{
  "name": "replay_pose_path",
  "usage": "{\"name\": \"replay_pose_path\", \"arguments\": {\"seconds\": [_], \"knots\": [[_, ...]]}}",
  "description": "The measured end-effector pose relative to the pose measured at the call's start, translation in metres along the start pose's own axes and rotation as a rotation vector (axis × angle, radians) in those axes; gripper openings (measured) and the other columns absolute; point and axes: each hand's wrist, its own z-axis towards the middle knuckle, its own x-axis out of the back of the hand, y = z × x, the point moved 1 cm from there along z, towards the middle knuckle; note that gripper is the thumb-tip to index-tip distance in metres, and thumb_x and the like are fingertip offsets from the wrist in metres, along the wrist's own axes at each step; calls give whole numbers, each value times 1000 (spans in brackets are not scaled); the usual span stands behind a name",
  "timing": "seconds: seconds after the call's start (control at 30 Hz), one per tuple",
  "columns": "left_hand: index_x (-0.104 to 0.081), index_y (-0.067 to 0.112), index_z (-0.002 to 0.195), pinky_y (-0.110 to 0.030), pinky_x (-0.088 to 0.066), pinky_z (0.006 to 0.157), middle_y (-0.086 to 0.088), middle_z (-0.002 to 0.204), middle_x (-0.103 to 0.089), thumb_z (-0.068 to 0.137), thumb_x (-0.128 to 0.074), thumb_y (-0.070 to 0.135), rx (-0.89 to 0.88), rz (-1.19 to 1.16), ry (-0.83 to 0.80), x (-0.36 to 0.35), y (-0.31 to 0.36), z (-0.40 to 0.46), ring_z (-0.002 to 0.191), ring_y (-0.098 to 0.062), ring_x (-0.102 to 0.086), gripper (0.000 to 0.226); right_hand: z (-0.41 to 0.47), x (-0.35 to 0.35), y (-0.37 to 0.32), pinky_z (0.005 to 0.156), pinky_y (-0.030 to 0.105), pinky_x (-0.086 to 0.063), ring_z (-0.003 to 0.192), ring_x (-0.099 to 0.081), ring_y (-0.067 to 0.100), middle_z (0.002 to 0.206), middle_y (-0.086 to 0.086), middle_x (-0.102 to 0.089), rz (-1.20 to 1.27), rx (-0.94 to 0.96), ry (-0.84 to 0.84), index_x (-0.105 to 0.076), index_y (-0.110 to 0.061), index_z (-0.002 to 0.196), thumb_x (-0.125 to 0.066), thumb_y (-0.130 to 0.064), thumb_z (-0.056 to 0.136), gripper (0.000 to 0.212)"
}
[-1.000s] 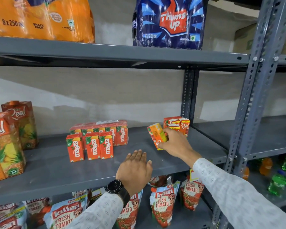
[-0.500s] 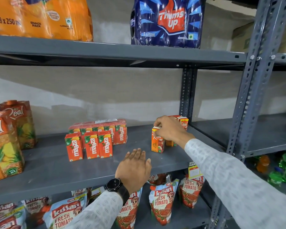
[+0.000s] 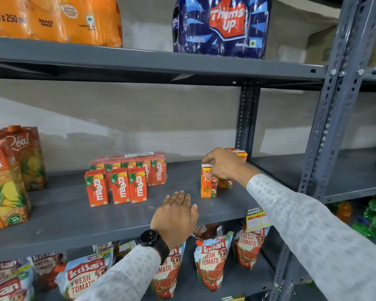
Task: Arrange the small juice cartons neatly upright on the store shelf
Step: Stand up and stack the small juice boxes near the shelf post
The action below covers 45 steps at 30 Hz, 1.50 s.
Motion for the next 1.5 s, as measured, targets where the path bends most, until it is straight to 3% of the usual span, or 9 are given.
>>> {"name": "replay_pose_path", "arguments": {"seconds": [0.17, 0.3, 0.53, 0.8, 0.93, 1.13, 1.33, 1.4, 1.5], "knots": [[-32, 11, 158, -41, -19, 127, -10, 166, -32, 106, -15, 46, -1, 5, -6, 0, 0, 0, 154, -22, -26, 64, 0, -2, -4, 92, 39, -50, 122, -61, 28, 140, 5, -64, -24, 41, -31, -65, -28, 137, -90, -43, 75, 69], [-31, 11, 158, -41, -18, 127, -10, 167, -30, 106, -15, 46, 0, -4, -17, 0, 0, 0, 154, -22, -25, 65, -1, -8, 1, 82, 33, -47, 107, -62, 21, 129, 3, -70, 6, 67, 14, -72, -28, 129, -91, -23, 76, 57], [-31, 12, 158, -39, -15, 128, -9, 167, -30, 106, -16, 46, 6, -23, -34, -2, -2, 2, 155, -21, -24, 64, -16, -10, 20, 83, 29, -48, 110, -67, 20, 125, 0, -72, 161, 74, 99, -71, -27, 130, -91, -25, 78, 56], [-23, 5, 159, -48, -9, 128, -15, 169, -20, 106, -17, 47, 18, -31, -141, -4, 29, 30, 157, -27, -14, 67, -22, 76, 85, 87, 48, -61, 98, -73, 21, 115, 0, -74, 353, -39, 237, -73, -28, 125, -92, -16, 75, 55], [-21, 5, 159, -48, -8, 128, -16, 170, -18, 106, -16, 47, 35, -32, -149, -6, 41, 36, 157, -27, -13, 68, -16, 84, 107, 72, 30, -55, 94, -70, 17, 119, 2, -74, 177, -77, 238, -72, -28, 127, -90, -20, 78, 52], [-20, 7, 160, -44, -8, 128, -13, 170, -18, 106, -13, 48, 48, -22, -133, -9, 41, 35, 158, -25, -13, 69, -5, 26, 113, 92, 42, -55, 117, -66, 28, 139, 7, -66, 122, -90, 127, -68, -21, 135, -88, -19, 81, 58], [-20, 7, 160, -44, -9, 128, -13, 170, -18, 106, -15, 48, 66, -46, -152, -6, 43, 34, 157, -25, -14, 68, 17, 10, 118, 94, 41, -55, 122, -64, 28, 142, 6, -63, 158, -53, 66, -66, -26, 138, -89, -20, 80, 62], [-33, 7, 155, -46, -20, 126, -16, 165, -31, 106, -24, 45, 104, -96, -172, 0, 46, 38, 153, -29, -28, 62, 19, 11, 124, 86, 38, -56, 120, -64, 27, 140, 5, -63, 189, -41, 57, -67, -28, 137, -89, -20, 79, 63], [-58, 17, 119, -43, -52, 98, -13, 125, -69, 103, -40, 45, 161, -276, -69, 14, 51, 54, 110, -31, -65, 36, 16, 6, 136, 91, 41, -60, 118, -65, 21, 135, 0, -66, 314, -19, 29, -59, -30, 145, -88, -18, 81, 71]]}}
